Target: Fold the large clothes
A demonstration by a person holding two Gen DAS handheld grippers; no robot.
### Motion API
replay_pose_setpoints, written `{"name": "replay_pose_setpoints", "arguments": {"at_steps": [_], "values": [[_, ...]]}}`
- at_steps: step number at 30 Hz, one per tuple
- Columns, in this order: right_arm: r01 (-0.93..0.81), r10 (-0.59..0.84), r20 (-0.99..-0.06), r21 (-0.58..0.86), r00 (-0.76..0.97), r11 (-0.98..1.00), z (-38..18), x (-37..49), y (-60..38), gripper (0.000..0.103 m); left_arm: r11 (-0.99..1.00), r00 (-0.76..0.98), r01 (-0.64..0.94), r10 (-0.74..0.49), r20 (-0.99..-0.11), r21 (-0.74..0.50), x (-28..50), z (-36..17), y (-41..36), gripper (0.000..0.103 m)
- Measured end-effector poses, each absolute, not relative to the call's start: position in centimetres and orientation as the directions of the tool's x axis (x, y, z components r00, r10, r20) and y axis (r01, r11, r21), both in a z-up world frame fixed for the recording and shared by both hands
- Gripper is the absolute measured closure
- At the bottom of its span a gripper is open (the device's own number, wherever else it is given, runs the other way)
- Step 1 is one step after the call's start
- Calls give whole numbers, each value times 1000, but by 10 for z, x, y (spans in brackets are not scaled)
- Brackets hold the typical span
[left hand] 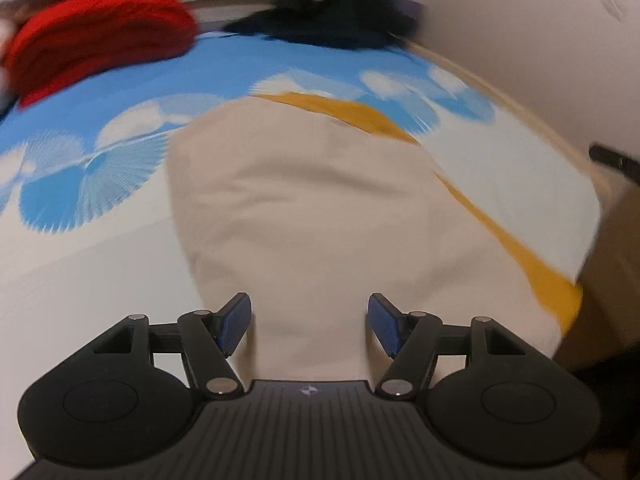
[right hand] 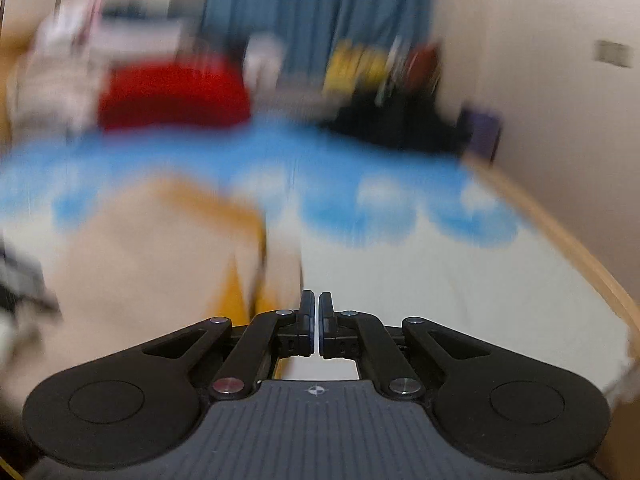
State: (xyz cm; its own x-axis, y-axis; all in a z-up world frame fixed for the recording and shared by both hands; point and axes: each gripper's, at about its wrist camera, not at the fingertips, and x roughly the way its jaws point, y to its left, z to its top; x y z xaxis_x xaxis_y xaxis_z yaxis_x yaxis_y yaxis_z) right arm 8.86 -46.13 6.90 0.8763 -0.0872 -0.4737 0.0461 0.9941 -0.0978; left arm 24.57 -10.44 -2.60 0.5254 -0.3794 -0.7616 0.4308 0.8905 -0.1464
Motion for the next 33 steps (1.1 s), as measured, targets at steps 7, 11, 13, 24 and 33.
{"name": "replay_pose_setpoints", "arguments": {"at_steps": [7, 11, 13, 24, 33], "values": [[36, 69, -560, 175, 825, 984, 53, 169, -465, 56, 927, 452, 287, -354, -819, -243, 272, -39, -70, 33], [37, 136, -665, 239, 734, 970, 26, 227, -451, 56, 930, 448, 275, -348, -823, -244, 276, -41, -66, 32], [78, 141, -702, 270, 698, 960, 10, 252, -451, 56, 930, 445, 269, -352, -824, -252, 276, -40, -65, 32], [203, 111, -750, 314, 652, 928, -30, 301, -454, 102, 930, 439, 255, -356, -825, -265, 286, -44, -72, 32], [258, -42, -764, 164, 643, 952, -33, 300, -459, 98, 915, 409, 206, -402, -819, -346, 294, -50, -70, 27]]}}
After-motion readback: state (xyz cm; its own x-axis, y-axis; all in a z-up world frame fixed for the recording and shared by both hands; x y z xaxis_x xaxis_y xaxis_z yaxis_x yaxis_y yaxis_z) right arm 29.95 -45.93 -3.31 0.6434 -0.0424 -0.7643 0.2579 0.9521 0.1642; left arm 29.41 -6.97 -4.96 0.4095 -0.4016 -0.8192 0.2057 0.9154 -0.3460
